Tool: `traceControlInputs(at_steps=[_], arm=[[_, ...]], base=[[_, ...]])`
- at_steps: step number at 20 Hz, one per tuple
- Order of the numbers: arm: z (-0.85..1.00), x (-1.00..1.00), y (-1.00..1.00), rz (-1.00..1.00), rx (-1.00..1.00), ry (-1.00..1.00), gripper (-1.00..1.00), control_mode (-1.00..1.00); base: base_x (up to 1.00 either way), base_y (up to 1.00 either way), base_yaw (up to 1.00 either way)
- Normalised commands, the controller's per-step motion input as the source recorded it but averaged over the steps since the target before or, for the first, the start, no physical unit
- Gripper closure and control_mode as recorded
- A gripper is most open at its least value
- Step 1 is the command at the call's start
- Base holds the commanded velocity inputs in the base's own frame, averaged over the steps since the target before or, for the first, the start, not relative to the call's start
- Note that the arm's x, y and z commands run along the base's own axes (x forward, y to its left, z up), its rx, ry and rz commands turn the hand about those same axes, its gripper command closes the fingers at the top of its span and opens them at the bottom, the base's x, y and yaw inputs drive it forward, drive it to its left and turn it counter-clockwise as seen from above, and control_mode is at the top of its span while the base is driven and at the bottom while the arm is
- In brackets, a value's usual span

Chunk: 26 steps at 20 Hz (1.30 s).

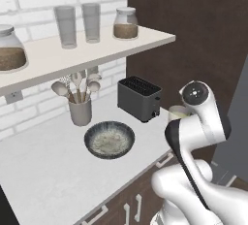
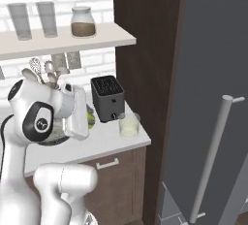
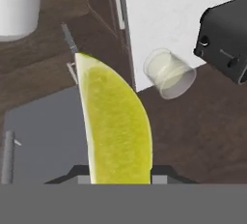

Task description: Grab a lemon wedge from the fridge and one ice cube from the ice bowl, and put them in the glass of lemonade.

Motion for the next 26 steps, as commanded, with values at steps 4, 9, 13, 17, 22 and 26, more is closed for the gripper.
traceControlInputs(at_steps=[4,9,13,17,22,26], arm=[[-0.38,0.06,-0.09,0.35,-0.37,0.33,1.0,-1.0],[-0.24,0.33,0.04,0.13,-0.23,0.19,1.0,-1.0],[-0.08,0.33,0.0,0.0,-0.06,0.0,1.0,-1.0],[-0.16,0.26,0.0,0.0,-0.03,0.0,1.0,-1.0],[-0.04,0.46,-0.13,0.0,0.0,0.03,1.0,-1.0],[0.0,0.5,-0.21,0.0,0.0,0.06,1.0,-1.0]], base=[[0.0,0.0,0.0],[0.0,0.0,0.0],[0.0,0.0,0.0],[0.0,0.0,0.0],[0.0,0.0,0.0],[0.0,0.0,0.0]])
